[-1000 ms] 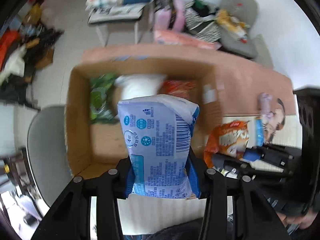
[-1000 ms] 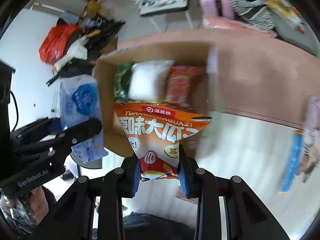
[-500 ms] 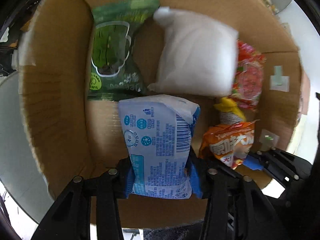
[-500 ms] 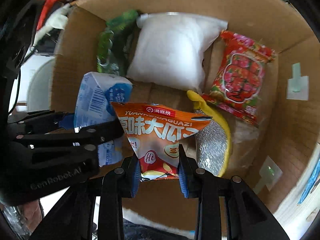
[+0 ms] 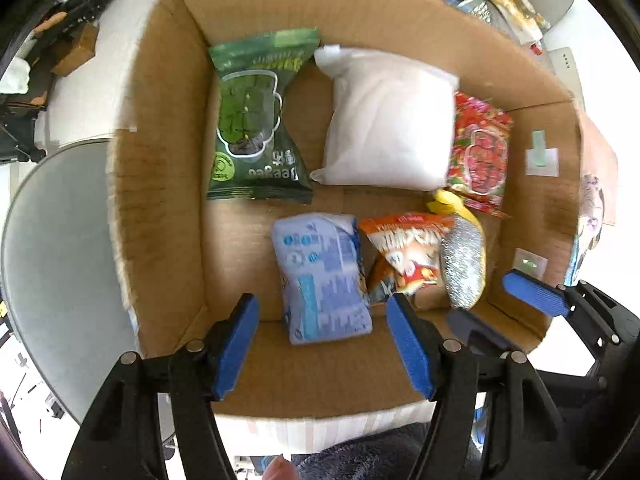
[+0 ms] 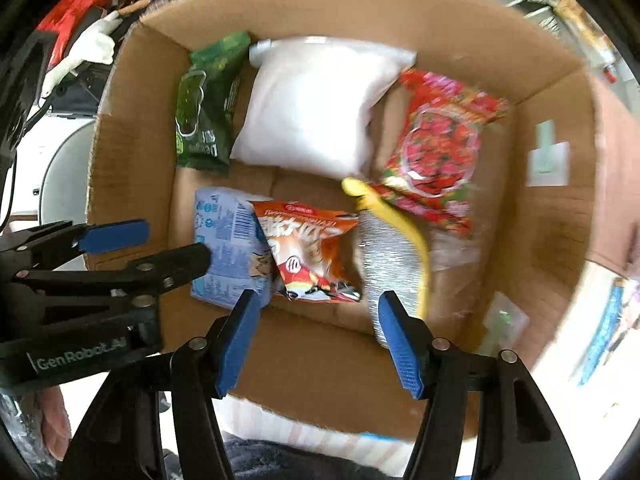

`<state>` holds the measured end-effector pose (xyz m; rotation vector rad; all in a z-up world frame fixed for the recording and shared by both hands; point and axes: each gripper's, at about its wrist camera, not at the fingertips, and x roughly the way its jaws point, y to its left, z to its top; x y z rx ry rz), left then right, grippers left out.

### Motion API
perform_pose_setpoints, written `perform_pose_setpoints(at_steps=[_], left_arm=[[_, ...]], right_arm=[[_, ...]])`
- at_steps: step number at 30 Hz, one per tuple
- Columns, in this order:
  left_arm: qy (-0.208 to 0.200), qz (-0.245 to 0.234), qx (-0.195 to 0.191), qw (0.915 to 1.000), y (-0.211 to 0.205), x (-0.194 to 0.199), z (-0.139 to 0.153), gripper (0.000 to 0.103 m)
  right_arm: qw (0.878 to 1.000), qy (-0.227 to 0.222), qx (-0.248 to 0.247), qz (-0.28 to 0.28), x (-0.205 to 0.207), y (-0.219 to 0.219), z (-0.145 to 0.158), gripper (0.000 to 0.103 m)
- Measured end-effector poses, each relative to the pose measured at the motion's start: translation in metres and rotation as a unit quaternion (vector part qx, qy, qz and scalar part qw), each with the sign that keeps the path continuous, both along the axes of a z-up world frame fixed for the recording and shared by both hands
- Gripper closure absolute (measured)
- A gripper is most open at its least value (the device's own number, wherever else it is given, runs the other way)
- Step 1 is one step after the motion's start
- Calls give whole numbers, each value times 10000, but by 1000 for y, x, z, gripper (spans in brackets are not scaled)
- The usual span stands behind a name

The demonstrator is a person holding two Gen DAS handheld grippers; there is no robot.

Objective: Organize soft objects
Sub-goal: 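Lower both packs into the box front and open both tools, then grasp the blue tube with the left tool while the right tool grasps the lilac sock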

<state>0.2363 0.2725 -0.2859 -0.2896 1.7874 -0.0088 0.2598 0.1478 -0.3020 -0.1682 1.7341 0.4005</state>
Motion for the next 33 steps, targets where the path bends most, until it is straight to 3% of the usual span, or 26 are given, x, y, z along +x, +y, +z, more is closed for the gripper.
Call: perform_pose_setpoints(at_steps=[9,11,13,20,21,22,24,26,28,33], left_arm=[[-924,64,526,9943,-7,-27,65,39],[-1112,75,622,9918,-12,-37,78,39],[-1239,99,697,9898,-15,-42,83,39],[-1747,199,966,9797,-21,-72,122,38],[-1793,198,995,9786,-22,-75,125,34],[-1821,190,1017,9778,-24,-76,126,20],[-1937,152,1094,9748,-28,-81,134,11],[-2008,137,1180,9724,-32,-86,139,11],[-2095,154,1277,9693,-34,-88,144,3],[-2225,236,1358,9651,-40,-90,153,2]], right_arm=[[9971,-669,-2,-349,-24,-34,61,35],[9959,-810,6,-398,-33,-41,76,30],[9945,-956,2,-436,-44,-43,77,25],[9874,-1475,-4,-571,-70,-54,109,22],[9861,-1556,16,-585,-75,-57,115,21],[9848,-1630,22,-600,-78,-58,120,20],[9831,-1720,25,-622,-83,-62,129,20],[9819,-1771,71,-663,-87,-66,135,12],[9799,-1866,100,-691,-91,-70,141,3],[9745,-2132,79,-696,-95,-78,149,0]])
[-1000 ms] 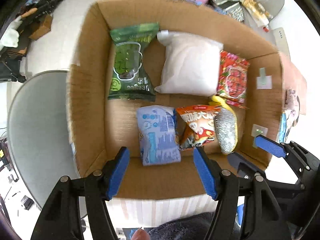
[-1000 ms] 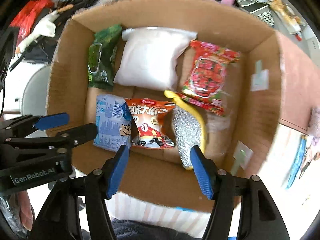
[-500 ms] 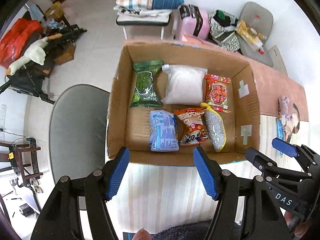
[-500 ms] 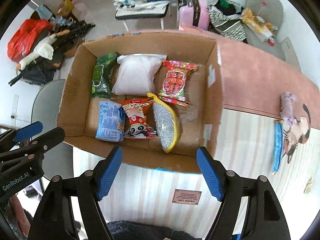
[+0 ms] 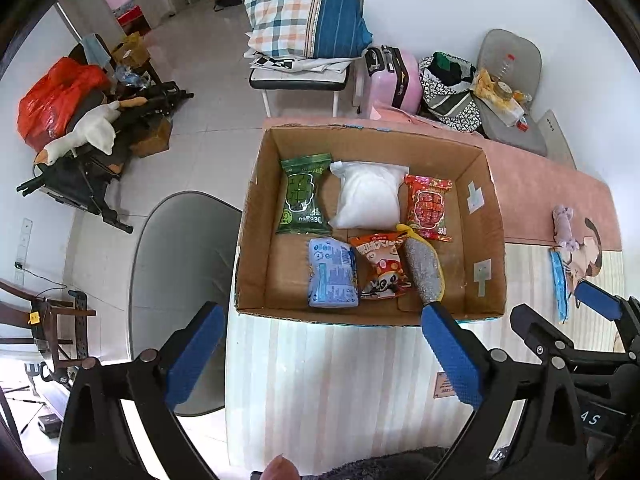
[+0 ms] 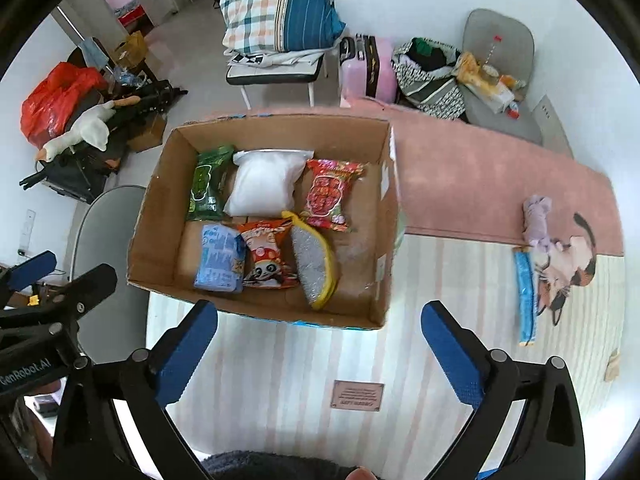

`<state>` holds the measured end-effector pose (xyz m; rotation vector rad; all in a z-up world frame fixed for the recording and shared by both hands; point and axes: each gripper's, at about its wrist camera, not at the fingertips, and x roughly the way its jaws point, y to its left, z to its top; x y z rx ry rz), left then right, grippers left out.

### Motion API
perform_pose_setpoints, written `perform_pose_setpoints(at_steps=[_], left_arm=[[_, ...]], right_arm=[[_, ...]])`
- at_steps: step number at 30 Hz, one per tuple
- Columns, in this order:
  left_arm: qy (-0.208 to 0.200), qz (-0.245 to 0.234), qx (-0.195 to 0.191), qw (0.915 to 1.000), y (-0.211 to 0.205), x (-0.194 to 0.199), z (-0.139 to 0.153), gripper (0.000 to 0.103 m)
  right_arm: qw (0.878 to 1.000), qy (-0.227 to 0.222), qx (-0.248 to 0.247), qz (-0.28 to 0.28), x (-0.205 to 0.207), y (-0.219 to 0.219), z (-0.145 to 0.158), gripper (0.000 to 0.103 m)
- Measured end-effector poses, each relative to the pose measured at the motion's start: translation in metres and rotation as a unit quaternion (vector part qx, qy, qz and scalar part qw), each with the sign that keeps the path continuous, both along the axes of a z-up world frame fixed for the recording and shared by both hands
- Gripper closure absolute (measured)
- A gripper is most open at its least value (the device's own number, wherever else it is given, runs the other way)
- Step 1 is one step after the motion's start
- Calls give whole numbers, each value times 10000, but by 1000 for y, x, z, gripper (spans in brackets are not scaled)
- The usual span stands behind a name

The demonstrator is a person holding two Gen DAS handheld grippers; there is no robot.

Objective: Organize soft objects
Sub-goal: 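Grasp the blue tube with the left tool while the right tool grasps the lilac sock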

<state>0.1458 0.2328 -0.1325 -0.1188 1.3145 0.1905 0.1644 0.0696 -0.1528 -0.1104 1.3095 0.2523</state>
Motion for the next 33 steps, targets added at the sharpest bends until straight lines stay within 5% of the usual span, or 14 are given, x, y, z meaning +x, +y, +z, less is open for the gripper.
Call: perform_pose_setpoints(at_steps=[8,15,19,23,25,27,33], left_arm=[[-120,67,73,9999,-24,7,14,2],[-108,-453,175,9988,-118,37,4,2],[139,-1047,48,9944,-205,66,-25,2],[711,-1689,-507,9818,-304,99,-76,4],[1062,-1900,-688,9736,-345,112,-102,18],[1408,-2029,-798,9657,-382,122,-129,31],[2248,-2048,-1202,9450,-459,149,-203,31]], right_arm=[[9996,-35,290,-1,1,-28,12,0],[9966,101,218,-782,10,-137,-3,0],[9884,334,40,-1483,17,-229,-28,0],[9742,575,-157,-2175,23,-323,-61,0],[9644,773,-219,-2520,24,-370,-81,0],[9578,873,-235,-2729,24,-401,-96,0],[9401,1229,-284,-3168,17,-474,-138,0]])
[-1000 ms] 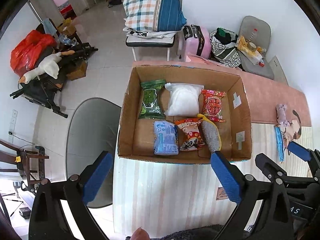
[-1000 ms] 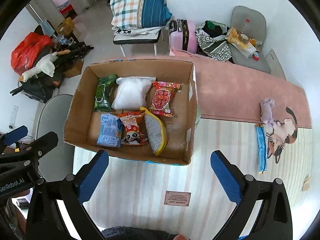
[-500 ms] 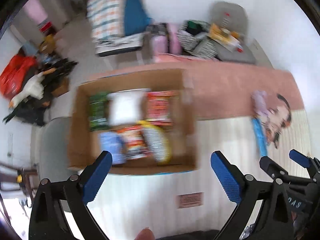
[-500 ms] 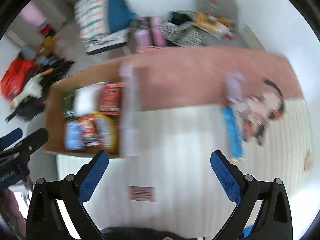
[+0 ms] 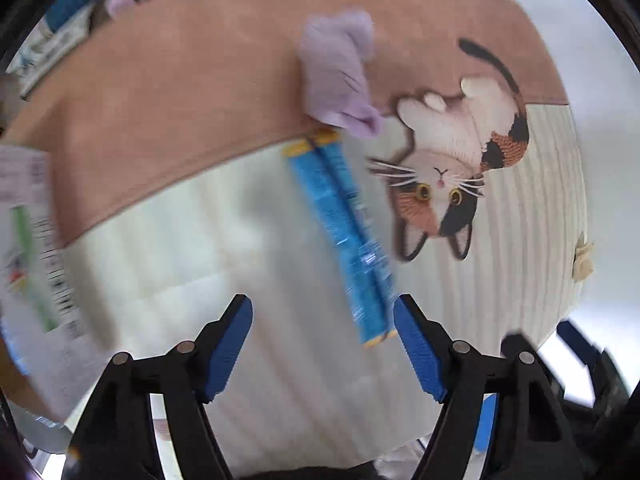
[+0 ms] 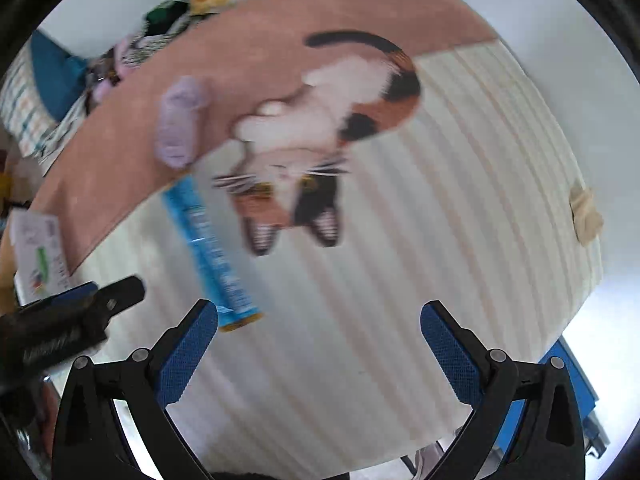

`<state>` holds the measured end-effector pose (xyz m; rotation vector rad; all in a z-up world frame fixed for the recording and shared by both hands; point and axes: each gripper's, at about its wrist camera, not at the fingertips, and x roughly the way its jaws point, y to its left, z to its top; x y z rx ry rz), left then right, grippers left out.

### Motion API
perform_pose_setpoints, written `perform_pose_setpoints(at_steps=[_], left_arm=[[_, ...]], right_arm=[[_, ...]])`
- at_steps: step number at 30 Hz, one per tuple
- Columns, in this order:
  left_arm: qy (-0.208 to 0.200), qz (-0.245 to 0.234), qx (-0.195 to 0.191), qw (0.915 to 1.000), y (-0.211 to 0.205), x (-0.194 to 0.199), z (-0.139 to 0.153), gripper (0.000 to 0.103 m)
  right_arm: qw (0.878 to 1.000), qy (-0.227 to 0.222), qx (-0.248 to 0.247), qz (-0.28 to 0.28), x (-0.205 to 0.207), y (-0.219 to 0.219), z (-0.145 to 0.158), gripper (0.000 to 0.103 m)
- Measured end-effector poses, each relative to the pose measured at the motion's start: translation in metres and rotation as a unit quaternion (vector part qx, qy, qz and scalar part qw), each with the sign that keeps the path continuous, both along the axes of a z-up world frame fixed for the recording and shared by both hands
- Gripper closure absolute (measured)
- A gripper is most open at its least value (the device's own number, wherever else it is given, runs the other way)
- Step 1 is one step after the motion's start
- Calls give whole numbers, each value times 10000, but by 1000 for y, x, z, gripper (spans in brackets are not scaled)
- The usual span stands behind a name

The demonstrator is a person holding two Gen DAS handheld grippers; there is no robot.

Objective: Organize soft objects
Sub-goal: 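Grasp the blue tube with the left tool while the right tool grasps the lilac sock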

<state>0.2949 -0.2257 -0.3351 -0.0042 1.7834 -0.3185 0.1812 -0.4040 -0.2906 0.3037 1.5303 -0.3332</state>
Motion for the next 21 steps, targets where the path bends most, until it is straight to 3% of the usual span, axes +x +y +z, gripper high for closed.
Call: perform_pose_setpoints(at_steps=[6,7,8,9,10,13,21], left_arm=[[289,129,285,9991,-26,24,-49,31],[291,115,352,9989,-28,27,-53,35],[275,46,467,9985,-31,29,-59,44],[196,-68,592,9980,-36,29,-57,53],[109,-190,644,9977,-41,29,-54,70],[12,-470,675,9966,-44,22,-45,85],[-472,-49,663,9967,28,22,4,87]], right_arm=[[9997,144,75,-169,4,-29,-23,0],[9997,143,74,-162,6,-31,-24,0],[9998,135,74,-150,10,-30,-24,0],[9998,129,67,-121,14,-30,-25,0],[9999,135,59,-86,18,-30,-25,0],[9999,81,94,90,39,-22,-24,0],[9959,-207,421,767,126,27,-19,0]])
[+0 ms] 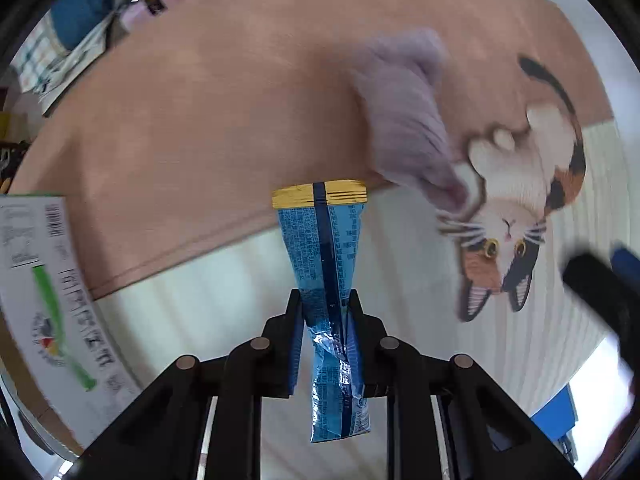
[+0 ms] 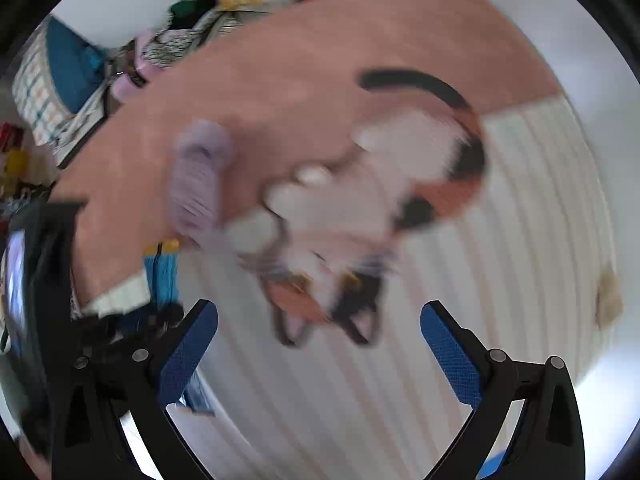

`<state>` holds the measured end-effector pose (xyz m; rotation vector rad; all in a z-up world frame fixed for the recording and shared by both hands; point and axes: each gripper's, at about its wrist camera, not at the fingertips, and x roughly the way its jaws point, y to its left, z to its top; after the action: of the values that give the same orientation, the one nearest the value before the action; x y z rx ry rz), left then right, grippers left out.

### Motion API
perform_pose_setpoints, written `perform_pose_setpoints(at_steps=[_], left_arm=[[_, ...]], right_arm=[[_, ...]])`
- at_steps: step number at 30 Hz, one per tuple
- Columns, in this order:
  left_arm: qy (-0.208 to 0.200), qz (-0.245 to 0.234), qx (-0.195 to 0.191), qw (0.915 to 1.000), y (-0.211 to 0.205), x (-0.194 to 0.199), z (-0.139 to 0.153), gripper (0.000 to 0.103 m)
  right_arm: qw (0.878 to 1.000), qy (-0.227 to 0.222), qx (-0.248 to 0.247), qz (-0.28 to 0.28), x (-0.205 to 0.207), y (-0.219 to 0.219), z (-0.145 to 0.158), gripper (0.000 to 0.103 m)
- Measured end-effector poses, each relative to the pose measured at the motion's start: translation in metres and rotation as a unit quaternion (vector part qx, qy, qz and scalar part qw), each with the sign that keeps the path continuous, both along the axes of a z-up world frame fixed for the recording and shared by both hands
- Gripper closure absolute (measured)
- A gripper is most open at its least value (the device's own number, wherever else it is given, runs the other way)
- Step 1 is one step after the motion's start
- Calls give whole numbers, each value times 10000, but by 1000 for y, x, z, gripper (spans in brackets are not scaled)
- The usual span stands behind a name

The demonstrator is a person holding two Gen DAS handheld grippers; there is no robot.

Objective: Organize soft objects
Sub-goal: 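Grasp the blue tube with the left tool while the right tool grasps the lilac sock, then place the tube and sock into the box and release them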

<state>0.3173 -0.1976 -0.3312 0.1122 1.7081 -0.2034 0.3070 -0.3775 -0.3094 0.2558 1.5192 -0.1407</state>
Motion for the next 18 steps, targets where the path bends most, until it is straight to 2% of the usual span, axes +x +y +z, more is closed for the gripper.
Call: perform_pose_setpoints(at_steps=[3,7,9,11,12,13,16,18], left_arm=[[-128,228,-74,9996,27,6,18,87],[-156,560,-113,9982,54,13,28,86],[-118,697,-158,9974,67,18,26,87],[-133,761,-178,9968,85,21,25,87],[-126,807,-213,9964,92,23,25,86],[-132,829,-258,9961,96,23,27,86],[-199,830,-379,9956,103,19,41,87],[-257,822,-496,9950,115,18,55,87]], right_arm=[[9998,2,166,136,40,20,-9,1],[9971,546,520,125,95,44,-50,11],[9951,839,501,169,108,52,-70,23],[9916,1199,471,122,114,60,-91,49],[9933,1097,347,127,114,64,-89,55],[9941,1042,233,184,114,66,-87,67],[9949,923,291,271,101,79,-72,67],[9955,747,364,451,89,94,-51,68]])
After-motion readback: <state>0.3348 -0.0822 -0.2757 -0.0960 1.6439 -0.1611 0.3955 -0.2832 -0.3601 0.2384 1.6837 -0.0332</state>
